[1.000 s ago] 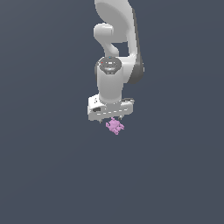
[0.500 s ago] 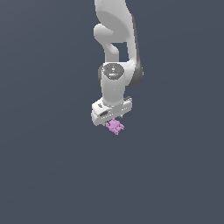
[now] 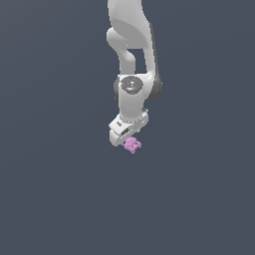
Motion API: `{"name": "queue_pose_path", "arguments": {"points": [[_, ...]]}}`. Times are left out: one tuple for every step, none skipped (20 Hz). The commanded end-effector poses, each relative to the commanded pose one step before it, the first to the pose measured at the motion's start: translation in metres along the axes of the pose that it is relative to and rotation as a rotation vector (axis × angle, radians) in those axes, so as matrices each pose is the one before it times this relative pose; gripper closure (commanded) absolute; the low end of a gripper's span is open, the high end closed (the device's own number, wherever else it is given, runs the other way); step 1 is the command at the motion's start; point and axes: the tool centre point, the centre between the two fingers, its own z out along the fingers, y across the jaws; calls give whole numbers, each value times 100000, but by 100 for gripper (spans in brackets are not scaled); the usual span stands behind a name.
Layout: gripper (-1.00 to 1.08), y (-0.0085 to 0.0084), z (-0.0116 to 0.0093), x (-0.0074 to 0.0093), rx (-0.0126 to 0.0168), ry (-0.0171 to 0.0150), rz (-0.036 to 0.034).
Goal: Pick up the object and move it to a goal position.
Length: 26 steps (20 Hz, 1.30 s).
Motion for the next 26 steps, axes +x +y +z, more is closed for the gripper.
{"name": "queue_pose_path", "arguments": {"points": [[-92, -271, 326, -44, 7, 175, -4018], [-92, -85, 100, -12, 13, 45, -1171], [-92, -74, 86, -9, 12, 40, -1016], [-92, -62, 73, -8, 10, 35, -856], [-92, -52, 59, -5, 8, 29, -704], [-92, -41, 46, -4, 6, 23, -548], [-92, -29, 33, -3, 5, 16, -390], [-92, -19, 20, 0, 3, 10, -239], [-92, -2, 7, -4, 1, 3, -69], [-92, 24, -27, 0, 21, -42, 491], [-92, 1, 34, -2, 0, 0, 0], [-92, 1, 101, -6, 0, 0, 0], [-92, 2, 167, -11, 0, 0, 0], [-92, -25, 232, 12, 0, 5, -69], [-92, 3, 299, -20, 0, 0, 0], [-92, -24, 362, 3, 1, 6, -69], [-92, -24, 425, -2, 2, 6, -69], [-92, 4, 488, -33, 0, 0, 0], [-92, -33, 543, 3, 3, 9, -97], [-92, -19, 525, -5, 1, 6, -69], [-92, 11, 461, -24, 0, 0, 0], [-92, -19, 390, 18, -3, 6, -84], [-92, 18, 326, -7, 0, 0, 0], [-92, -7, 253, 28, -14, 0, -68], [-92, 21, 195, 6, 0, 0, 0], [-92, 19, 135, 8, 0, 0, 0]]}}
